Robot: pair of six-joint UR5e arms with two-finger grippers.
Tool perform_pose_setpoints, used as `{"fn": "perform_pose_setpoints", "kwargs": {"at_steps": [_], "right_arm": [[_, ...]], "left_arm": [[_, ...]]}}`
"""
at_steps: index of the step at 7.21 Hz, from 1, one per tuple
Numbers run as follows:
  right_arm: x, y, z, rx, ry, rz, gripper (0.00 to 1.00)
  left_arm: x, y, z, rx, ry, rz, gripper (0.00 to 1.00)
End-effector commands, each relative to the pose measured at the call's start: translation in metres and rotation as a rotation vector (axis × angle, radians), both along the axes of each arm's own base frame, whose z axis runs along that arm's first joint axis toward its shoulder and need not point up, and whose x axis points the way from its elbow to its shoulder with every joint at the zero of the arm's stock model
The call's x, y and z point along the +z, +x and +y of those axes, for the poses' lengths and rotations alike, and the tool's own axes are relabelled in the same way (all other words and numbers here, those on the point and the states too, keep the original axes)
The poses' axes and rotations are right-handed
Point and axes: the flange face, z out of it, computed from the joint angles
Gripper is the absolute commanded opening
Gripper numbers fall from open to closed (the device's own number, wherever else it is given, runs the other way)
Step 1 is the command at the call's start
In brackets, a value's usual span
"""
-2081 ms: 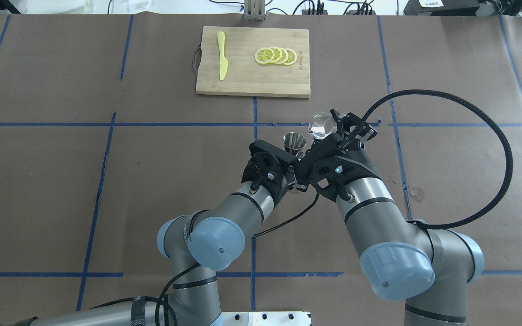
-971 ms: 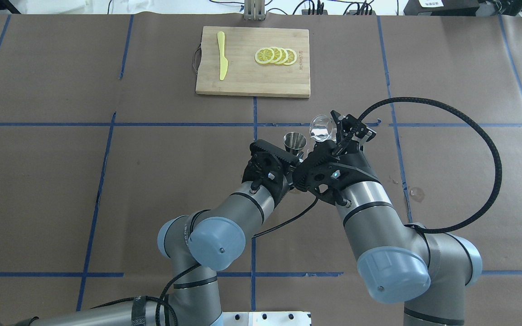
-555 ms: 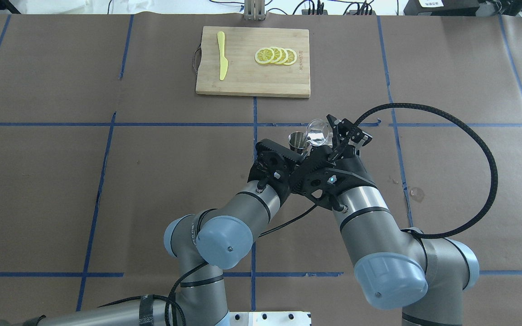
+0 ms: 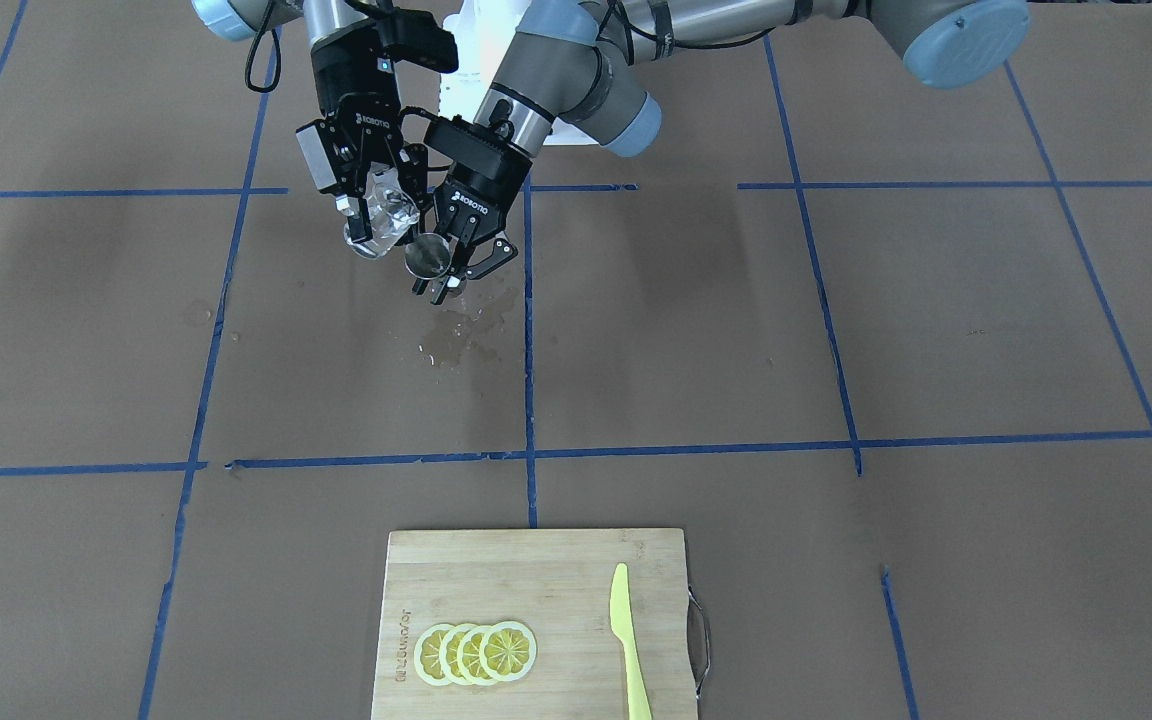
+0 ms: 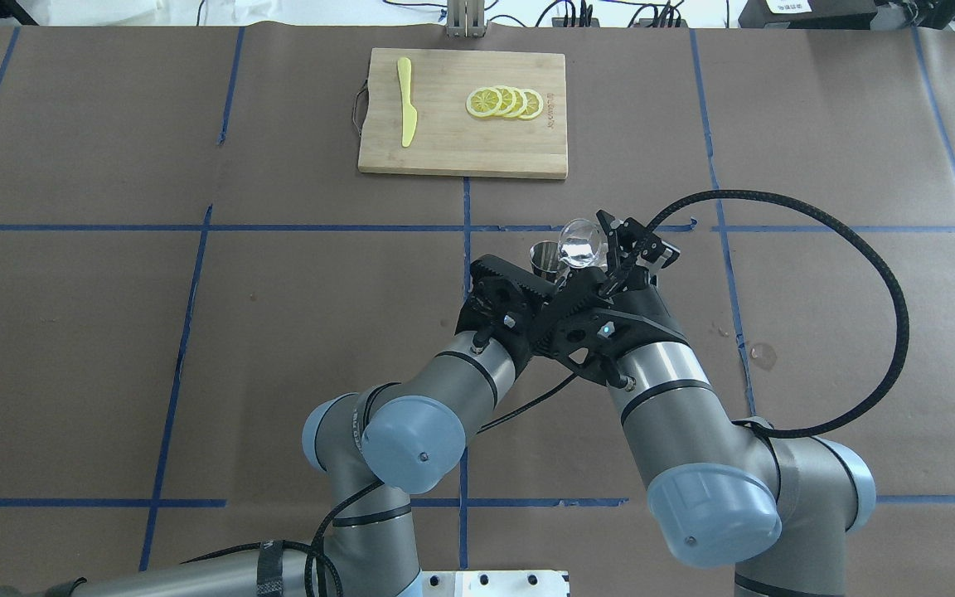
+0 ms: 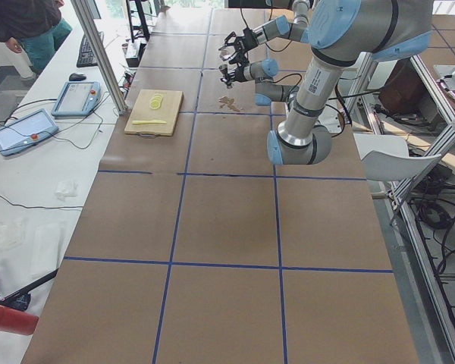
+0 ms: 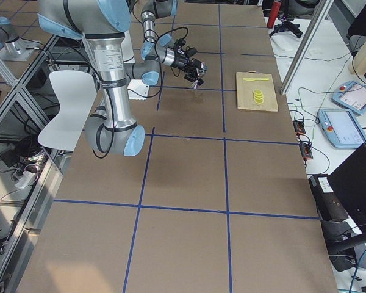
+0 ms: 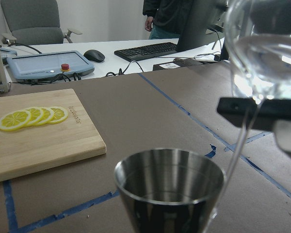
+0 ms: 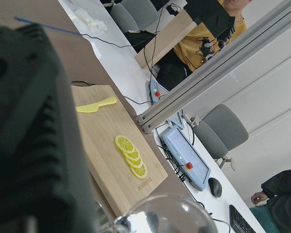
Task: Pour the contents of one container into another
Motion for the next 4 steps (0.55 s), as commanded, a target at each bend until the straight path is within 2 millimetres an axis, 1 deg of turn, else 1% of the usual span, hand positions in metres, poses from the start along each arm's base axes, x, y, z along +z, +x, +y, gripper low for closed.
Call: {"fn": "perform_pose_setpoints", "kwargs": {"at_steps": [1, 4], "right_arm": [[0.0003, 0.0, -0.0001, 0.009, 0.006, 0.008, 0.0], [0.0033, -0.0019, -0.001, 0.02, 0.026, 0.066, 0.0]], "left_arm": [[-0.0005, 0.0016, 0.0037, 0.004, 0.0, 0.001, 0.0], [-0.0002, 0.0021, 0.0058, 0.007, 0.0, 0.003, 0.0]]}}
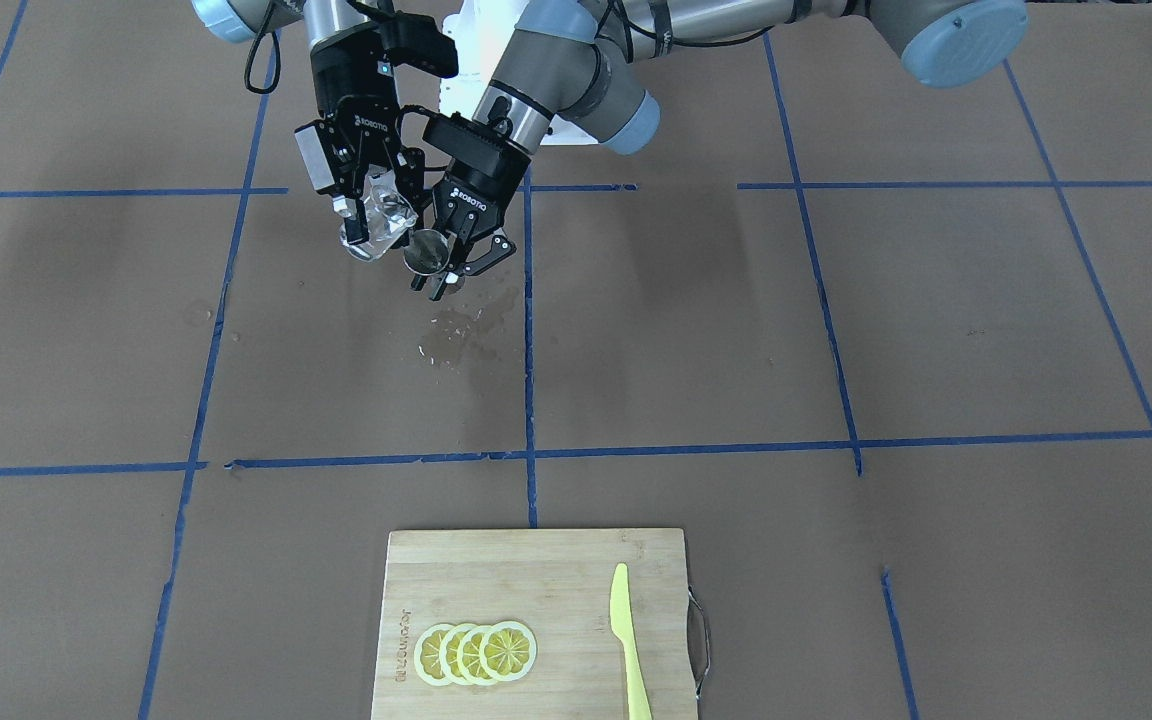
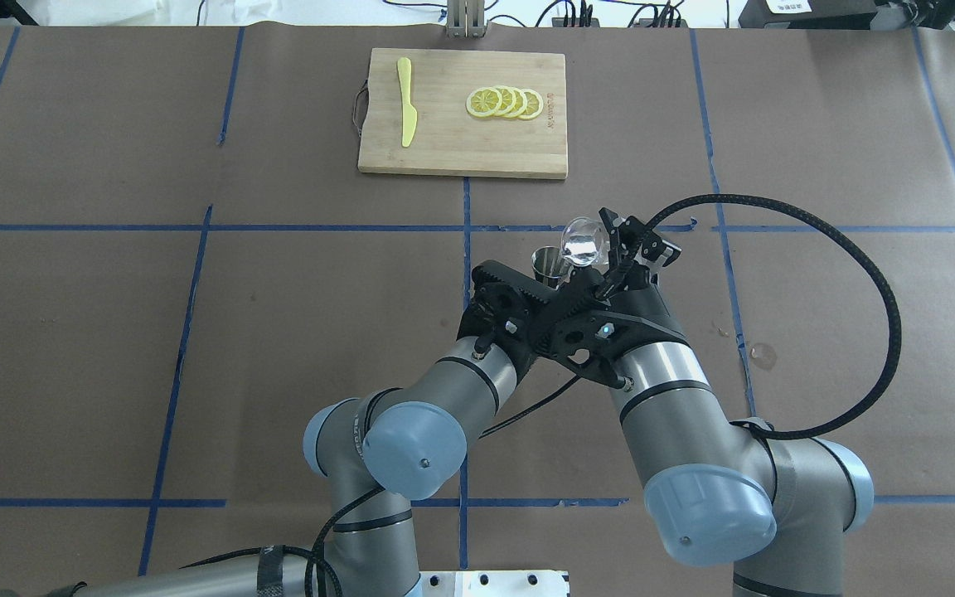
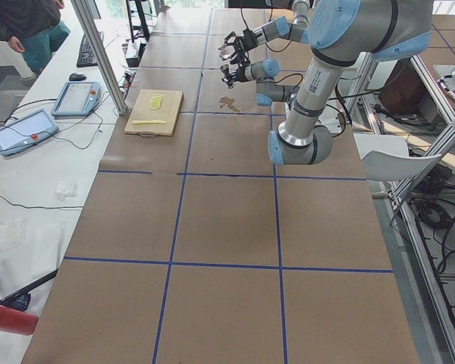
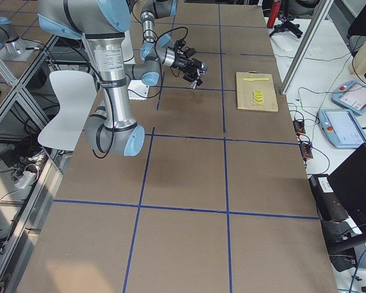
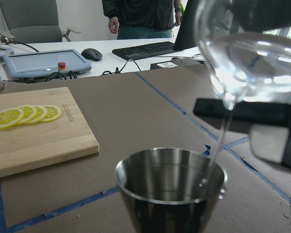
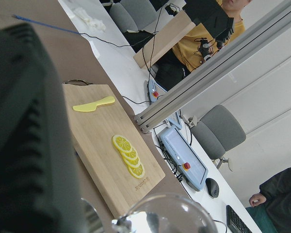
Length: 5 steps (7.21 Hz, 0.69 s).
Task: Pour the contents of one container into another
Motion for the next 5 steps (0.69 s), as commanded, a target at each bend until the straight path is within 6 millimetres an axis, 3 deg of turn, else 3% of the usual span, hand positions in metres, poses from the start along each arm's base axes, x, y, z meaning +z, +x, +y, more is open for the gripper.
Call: {"fn": "perform_pose_setpoints", "kwargs": {"at_steps": [1, 5], "right_arm": [[0.0006, -0.0011, -0.0002, 0.004, 0.011, 0.028, 0.0], [-0.006, -0.0057, -0.0023, 0.017, 0.032, 0.055, 0.0]], "left_arm": [[0.0011, 0.0009, 0.002, 0.002, 0.0, 0.0, 0.0], [0.0006, 0.0034, 0.0059, 0.008, 0.0, 0.0, 0.0]]}}
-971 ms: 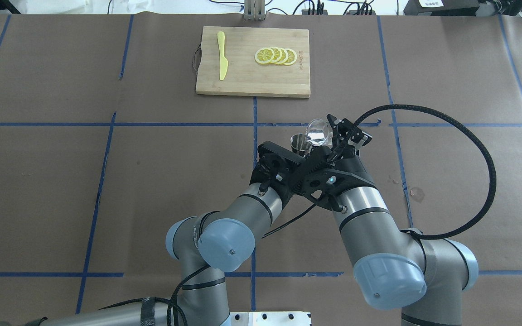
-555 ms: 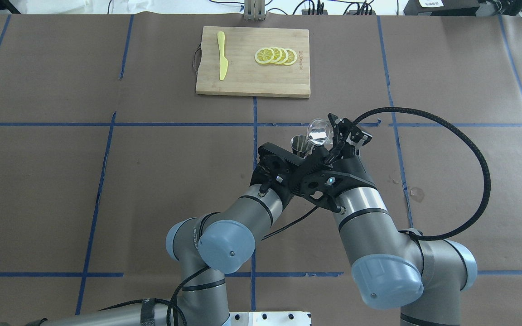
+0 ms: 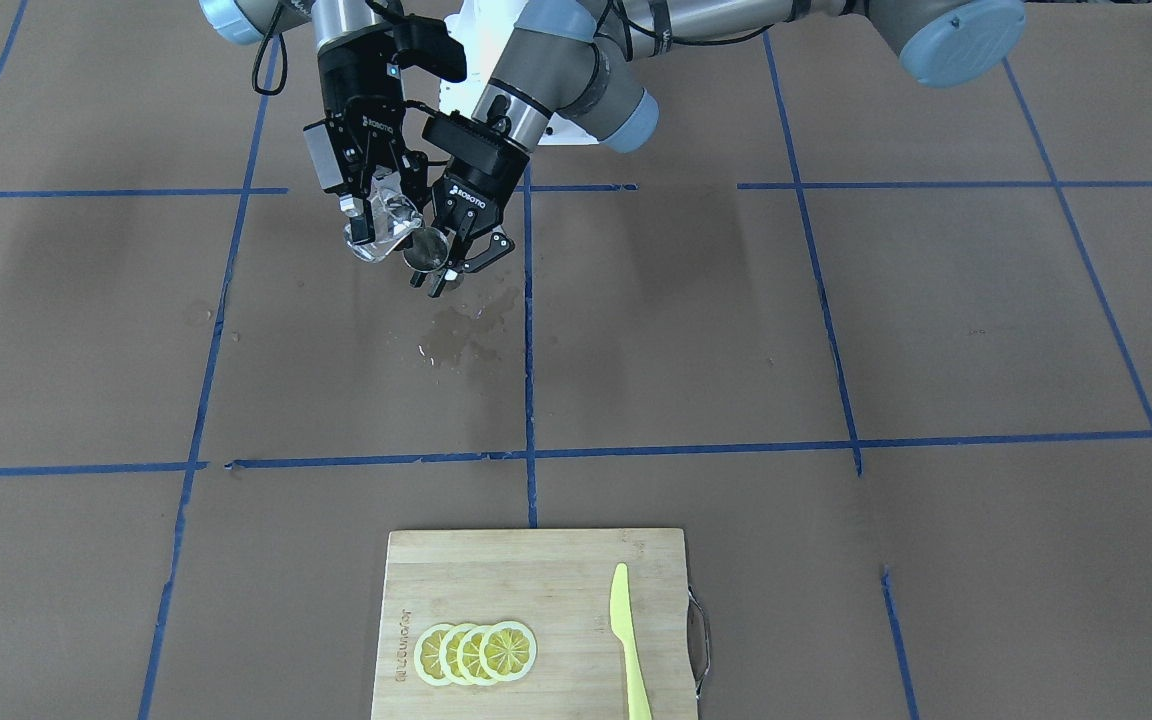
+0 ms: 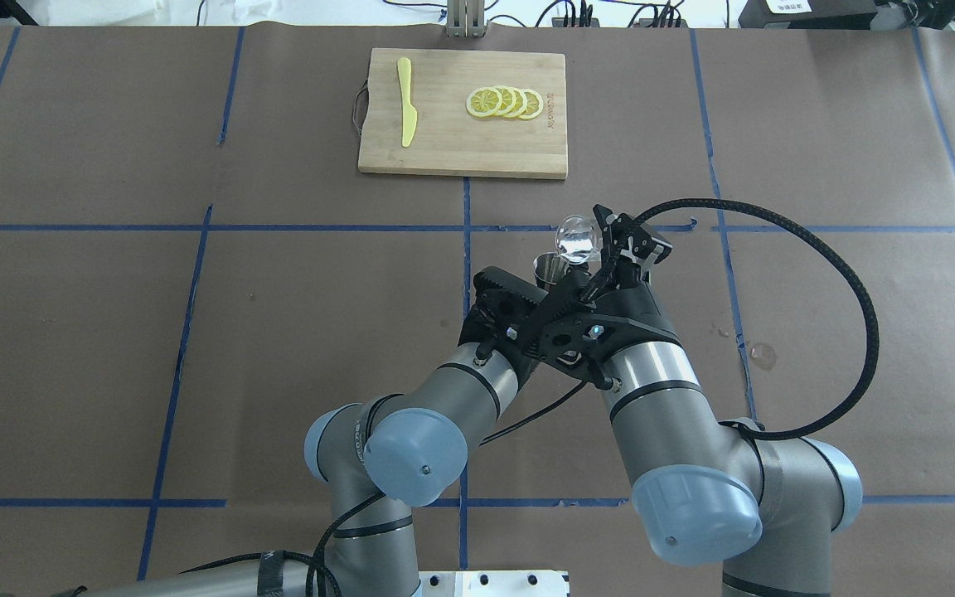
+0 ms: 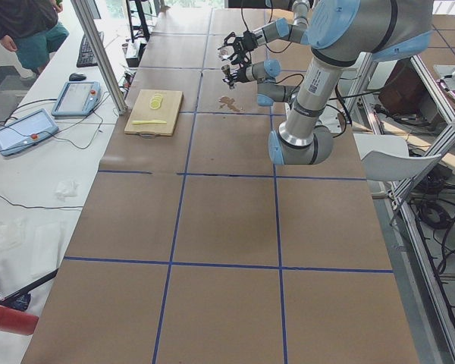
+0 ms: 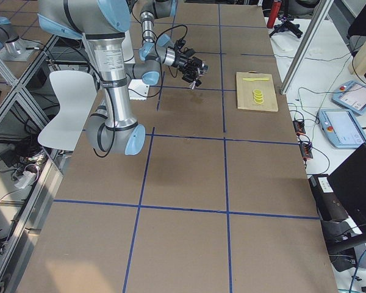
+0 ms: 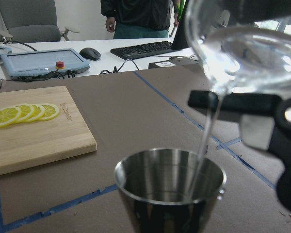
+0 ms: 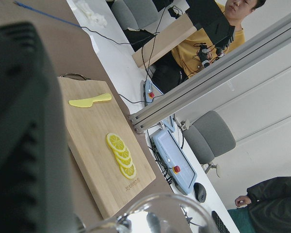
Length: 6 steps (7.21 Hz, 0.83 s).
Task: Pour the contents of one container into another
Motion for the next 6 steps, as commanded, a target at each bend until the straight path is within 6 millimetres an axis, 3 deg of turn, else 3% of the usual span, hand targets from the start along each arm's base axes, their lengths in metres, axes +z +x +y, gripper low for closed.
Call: {"fn": "perform_pose_setpoints", "kwargs": {"at_steps": [1, 6], "right_arm": [[-0.0009, -0.0003, -0.0007, 0.009, 0.007, 0.009, 0.0], [-0.0008, 0.0015, -0.0027, 0.014, 0.031, 0.067, 0.0]], "left_arm": [[-0.0004, 0.0004, 0.0007, 0.001, 0.0, 0.0, 0.0], [-0.0004, 0.0023, 0.0046, 0.006, -0.009, 0.009, 0.0]]}}
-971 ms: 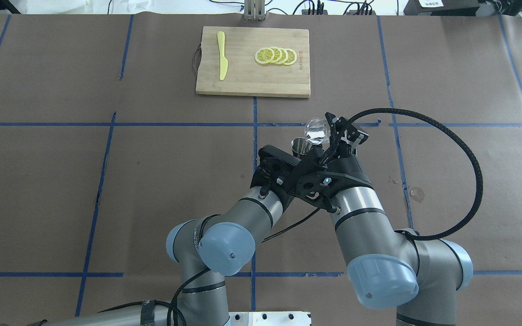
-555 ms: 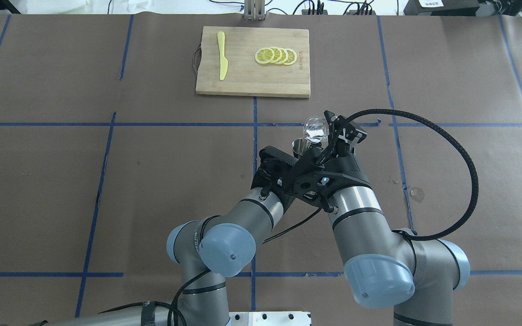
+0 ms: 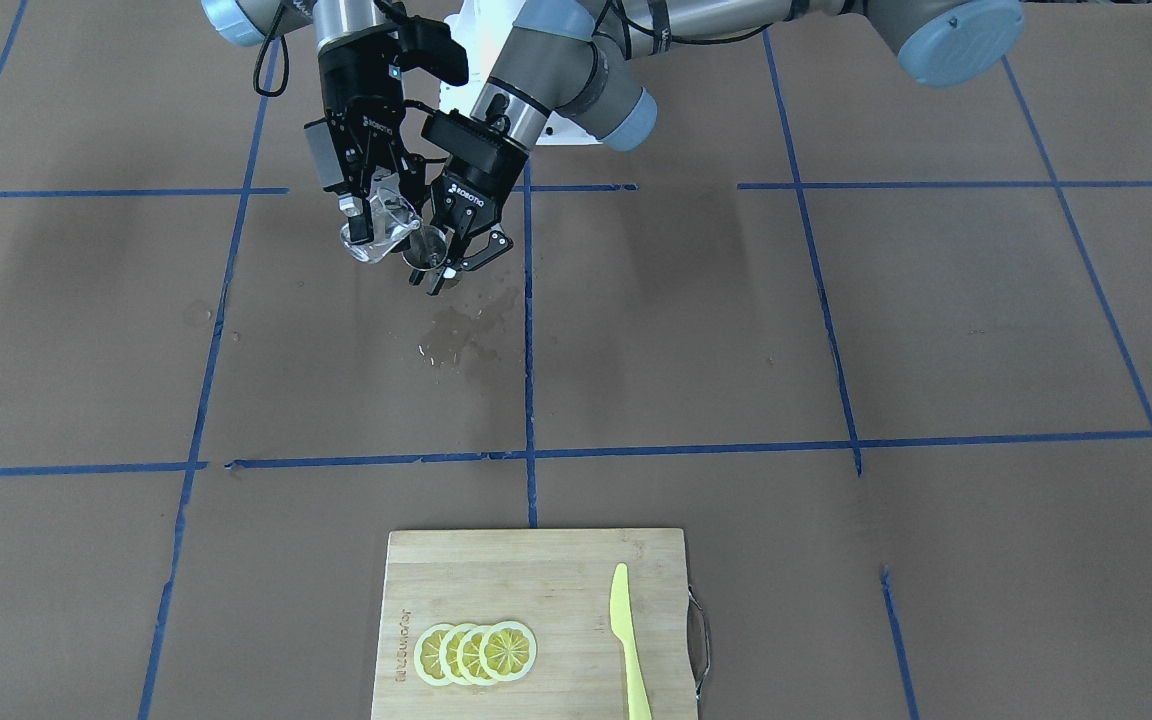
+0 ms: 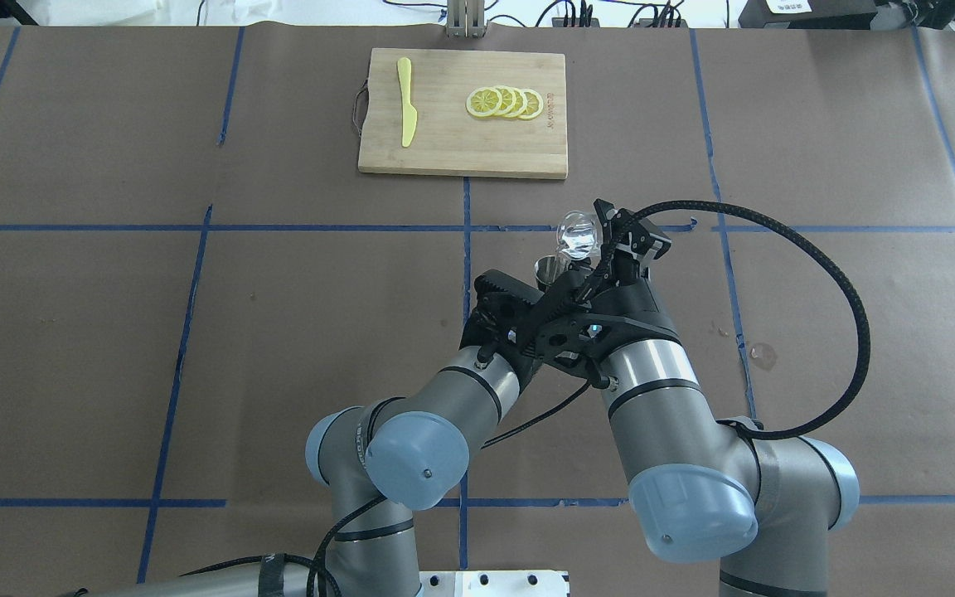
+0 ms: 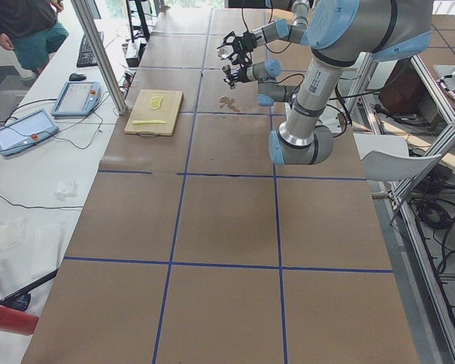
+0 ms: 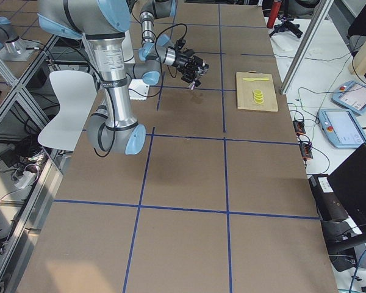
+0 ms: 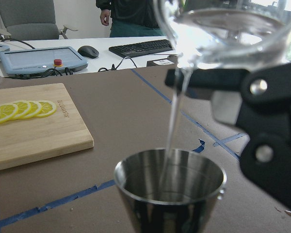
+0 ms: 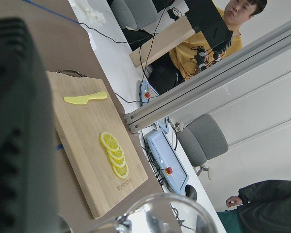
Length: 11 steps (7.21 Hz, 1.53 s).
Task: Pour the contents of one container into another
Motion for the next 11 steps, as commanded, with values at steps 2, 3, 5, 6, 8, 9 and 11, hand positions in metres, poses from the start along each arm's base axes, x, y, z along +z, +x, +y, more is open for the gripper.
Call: {"fn": "perform_pose_setpoints", "kwargs": {"at_steps": [2, 3, 5, 6, 8, 9, 11], "right_arm": [[-0.0006, 0.0011, -0.0004, 0.001, 0.01, 0.022, 0.0], [-0.0007, 0.0013, -0.0004, 0.001, 0.014, 0.032, 0.0], [-0.0007, 0.0014, -0.0005, 0.0, 0.017, 0.041, 0.0], [-0.0007, 0.0014, -0.0005, -0.001, 0.018, 0.045, 0.0], [-0.0019, 0.0021, -0.0008, 0.005, 0.024, 0.048, 0.0], [-0.0026, 0.002, -0.0008, 0.006, 0.024, 0.047, 0.0], [-0.0066, 0.0025, -0.0006, 0.006, 0.023, 0.026, 0.0]], "left_arm": [[0.0009, 0.0005, 0.0012, 0.002, -0.002, 0.002, 0.0], [0.001, 0.0006, 0.0012, 0.002, -0.003, 0.0, 0.0], [0.002, 0.0005, 0.0012, 0.002, -0.003, 0.0, 0.0], [0.003, 0.0006, 0.0012, 0.002, -0.003, -0.001, 0.0], [0.0031, 0.0006, 0.0012, 0.002, -0.003, -0.001, 0.0], [0.0031, 0.0006, 0.0012, 0.002, -0.003, -0.001, 0.0], [0.0035, 0.0001, 0.0013, 0.002, -0.003, -0.001, 0.0]]}}
